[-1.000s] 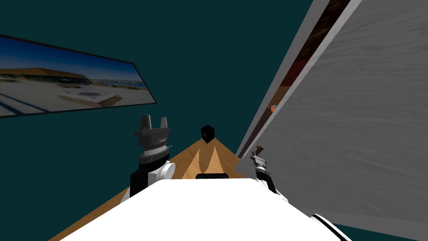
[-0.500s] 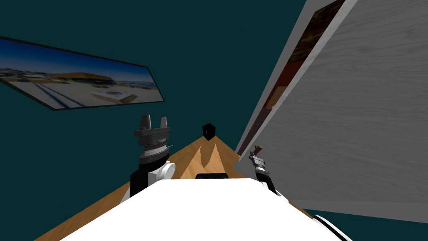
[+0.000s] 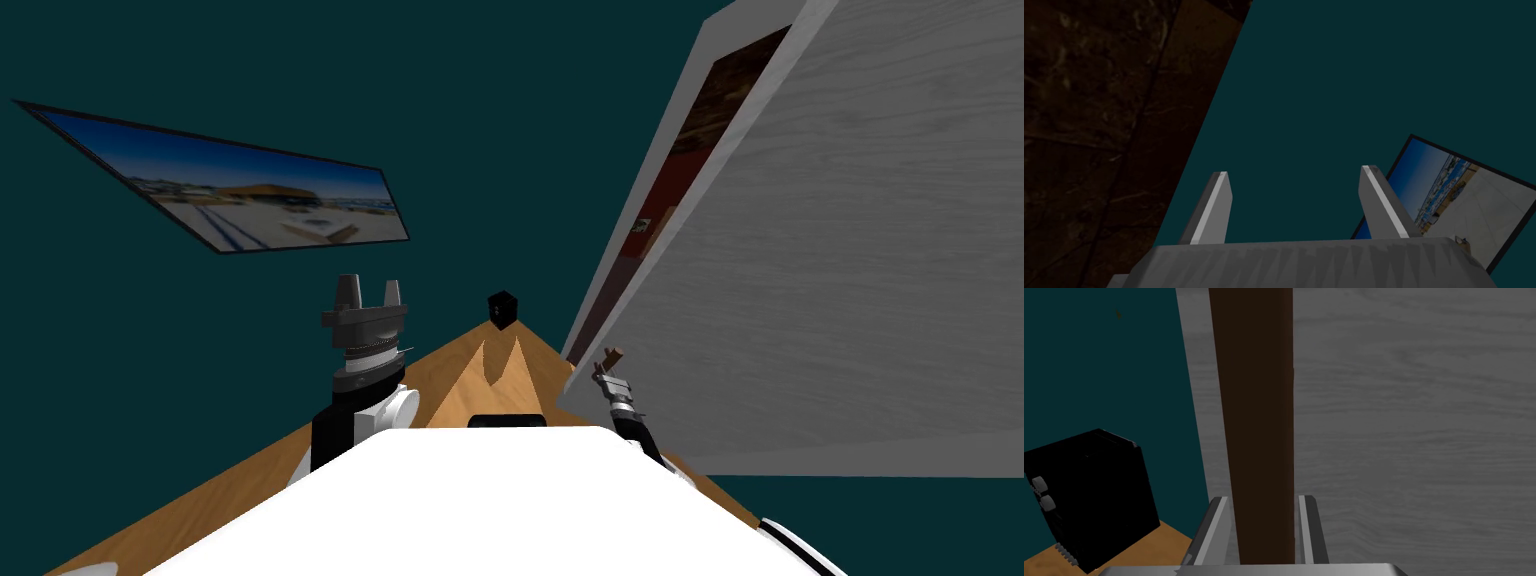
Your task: Pull the door open
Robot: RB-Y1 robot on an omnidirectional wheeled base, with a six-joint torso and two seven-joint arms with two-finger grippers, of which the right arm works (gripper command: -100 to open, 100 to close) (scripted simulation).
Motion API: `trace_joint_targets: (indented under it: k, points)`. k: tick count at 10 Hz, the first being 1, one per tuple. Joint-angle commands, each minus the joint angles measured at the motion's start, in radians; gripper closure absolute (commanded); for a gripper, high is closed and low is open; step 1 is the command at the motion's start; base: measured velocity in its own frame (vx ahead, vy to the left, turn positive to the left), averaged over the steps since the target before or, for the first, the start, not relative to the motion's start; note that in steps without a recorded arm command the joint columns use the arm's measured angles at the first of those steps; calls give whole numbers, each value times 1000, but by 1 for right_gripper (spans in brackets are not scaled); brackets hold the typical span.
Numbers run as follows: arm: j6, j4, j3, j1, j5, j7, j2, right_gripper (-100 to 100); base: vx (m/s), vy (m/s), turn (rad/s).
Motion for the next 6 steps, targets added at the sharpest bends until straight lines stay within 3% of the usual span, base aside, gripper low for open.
trace_joint_targets:
  k: [1, 2, 6]
  points:
    - [0, 0, 0, 0, 0, 0, 0, 100, -111, 8, 16]
    - [-17, -6, 29, 11, 15, -19, -11, 100, -135, -36, 46]
    - [-47, -26, 77, 29, 40, -47, -38, 100, -196, -32, 47]
